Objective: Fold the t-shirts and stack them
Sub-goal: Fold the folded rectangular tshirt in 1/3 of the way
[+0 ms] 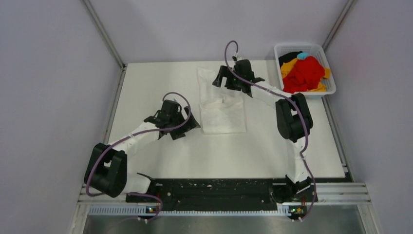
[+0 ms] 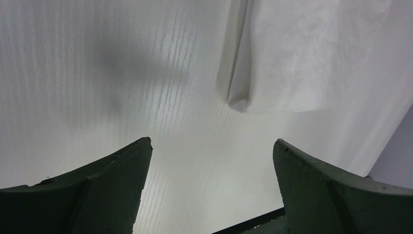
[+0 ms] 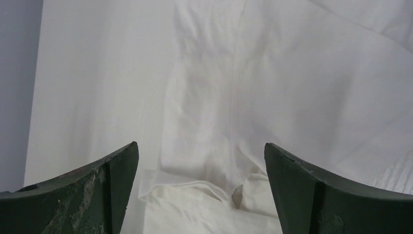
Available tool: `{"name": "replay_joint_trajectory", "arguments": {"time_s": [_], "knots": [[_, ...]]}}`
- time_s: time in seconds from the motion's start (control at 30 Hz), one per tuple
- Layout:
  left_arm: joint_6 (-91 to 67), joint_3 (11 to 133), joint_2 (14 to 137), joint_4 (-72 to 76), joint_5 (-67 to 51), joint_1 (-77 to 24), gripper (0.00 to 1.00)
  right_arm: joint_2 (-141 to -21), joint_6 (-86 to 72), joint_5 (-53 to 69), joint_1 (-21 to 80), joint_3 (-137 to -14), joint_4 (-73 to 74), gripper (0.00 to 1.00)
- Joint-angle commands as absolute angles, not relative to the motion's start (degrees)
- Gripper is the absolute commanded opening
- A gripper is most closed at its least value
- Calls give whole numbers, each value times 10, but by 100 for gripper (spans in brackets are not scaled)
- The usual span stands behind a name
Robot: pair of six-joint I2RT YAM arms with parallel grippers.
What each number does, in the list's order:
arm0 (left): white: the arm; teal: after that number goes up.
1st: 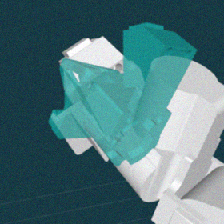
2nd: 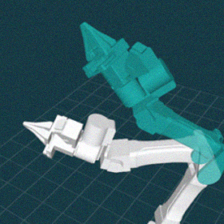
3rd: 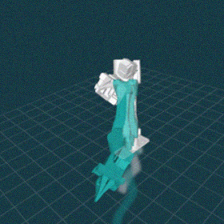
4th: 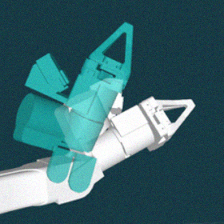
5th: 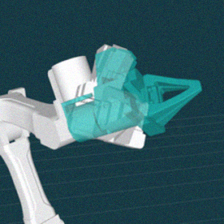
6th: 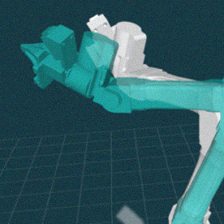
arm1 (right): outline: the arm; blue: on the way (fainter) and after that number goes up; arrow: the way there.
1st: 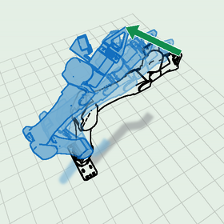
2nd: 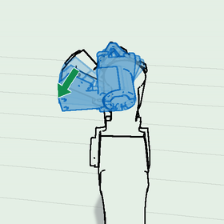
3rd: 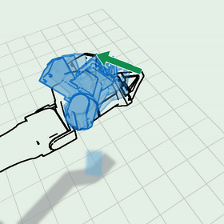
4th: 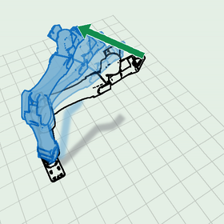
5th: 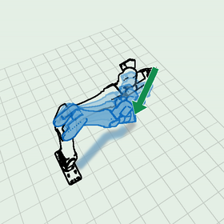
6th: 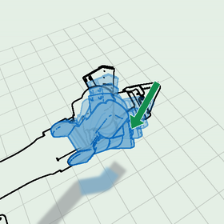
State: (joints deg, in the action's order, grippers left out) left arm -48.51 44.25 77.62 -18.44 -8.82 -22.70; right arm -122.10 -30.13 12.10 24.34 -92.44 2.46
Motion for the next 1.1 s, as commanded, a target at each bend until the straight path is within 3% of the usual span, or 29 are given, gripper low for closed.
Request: {"name": "replay_joint_trajectory", "arguments": {"time_s": [0.0,0.2,0.33,0.57,0.87,1.07], "knots": [[-500,440,768,-149,-94,-235,99,-1162,-288,129,243,-891,40,99],[-498,439,771,-151,-86,-235,99,-1067,-265,163,269,-710,27,99],[-499,440,780,-154,-87,-236,99,-1055,-268,148,283,-652,-16,99],[-502,445,790,-155,-89,-235,99,-1130,-272,135,283,-730,-36,99],[-513,445,789,-149,-82,-243,99,-1232,-289,74,281,-947,-5,99],[-525,446,794,-140,-76,-253,99,-1221,-305,38,273,-984,44,99]]}}
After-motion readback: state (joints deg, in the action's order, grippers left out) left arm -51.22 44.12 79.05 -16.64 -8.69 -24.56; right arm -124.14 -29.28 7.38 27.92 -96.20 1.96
